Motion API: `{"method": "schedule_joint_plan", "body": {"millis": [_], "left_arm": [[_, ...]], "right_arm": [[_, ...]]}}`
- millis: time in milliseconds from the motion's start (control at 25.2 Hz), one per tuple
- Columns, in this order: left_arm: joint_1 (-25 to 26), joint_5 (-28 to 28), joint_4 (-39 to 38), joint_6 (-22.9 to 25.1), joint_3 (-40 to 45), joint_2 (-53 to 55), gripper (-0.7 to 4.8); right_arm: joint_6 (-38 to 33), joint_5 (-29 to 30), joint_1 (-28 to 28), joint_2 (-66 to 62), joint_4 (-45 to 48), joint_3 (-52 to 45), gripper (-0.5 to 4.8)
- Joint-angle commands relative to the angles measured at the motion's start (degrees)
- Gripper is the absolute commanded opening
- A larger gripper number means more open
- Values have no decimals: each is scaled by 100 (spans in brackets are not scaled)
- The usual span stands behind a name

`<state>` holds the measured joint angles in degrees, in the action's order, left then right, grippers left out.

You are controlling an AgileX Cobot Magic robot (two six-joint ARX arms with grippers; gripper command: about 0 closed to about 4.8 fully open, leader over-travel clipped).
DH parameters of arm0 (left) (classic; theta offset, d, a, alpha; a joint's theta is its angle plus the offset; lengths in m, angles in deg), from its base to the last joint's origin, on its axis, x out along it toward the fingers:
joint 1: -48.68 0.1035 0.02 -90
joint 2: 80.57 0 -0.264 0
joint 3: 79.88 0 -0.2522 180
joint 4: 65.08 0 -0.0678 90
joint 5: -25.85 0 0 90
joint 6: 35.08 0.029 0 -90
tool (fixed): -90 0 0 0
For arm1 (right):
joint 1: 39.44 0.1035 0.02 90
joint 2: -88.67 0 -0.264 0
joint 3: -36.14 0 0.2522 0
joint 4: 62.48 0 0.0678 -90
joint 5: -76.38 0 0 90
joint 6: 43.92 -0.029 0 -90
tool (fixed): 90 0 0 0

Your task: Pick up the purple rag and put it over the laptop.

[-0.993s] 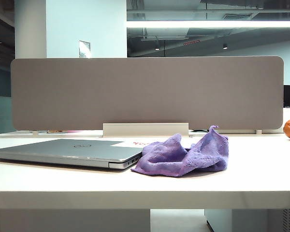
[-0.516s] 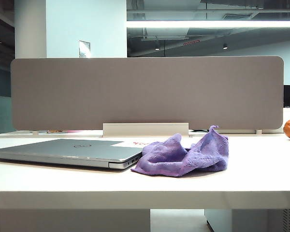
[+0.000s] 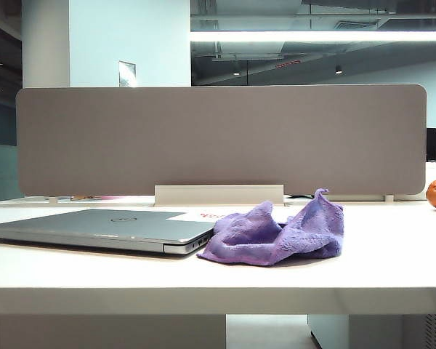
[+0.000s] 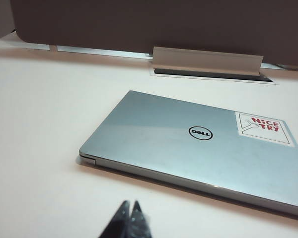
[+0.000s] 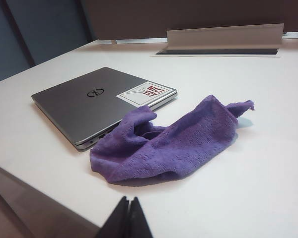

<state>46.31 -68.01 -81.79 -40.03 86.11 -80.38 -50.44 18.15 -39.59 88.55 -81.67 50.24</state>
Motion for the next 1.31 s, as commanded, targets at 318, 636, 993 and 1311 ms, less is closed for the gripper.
{"method": "schedule_joint_plan", "body": {"millis": [318,636,993,1311], "left_arm": [[-4,-24,-116,0,-20,4,-6],[-4,-153,-127,2,-20,4,-6],[-7,-573,-129,4,-22,4,-6],[-7,-691,-131,4,-20,4,-6]], "right_arm": [[-876,-382,4,7,417,188,-3],[-885,-492,7,-59,352,697,-3],[-890,-466,9,-885,94,1106,-3],[-848,-463,9,-2212,96,1661,-1]]}}
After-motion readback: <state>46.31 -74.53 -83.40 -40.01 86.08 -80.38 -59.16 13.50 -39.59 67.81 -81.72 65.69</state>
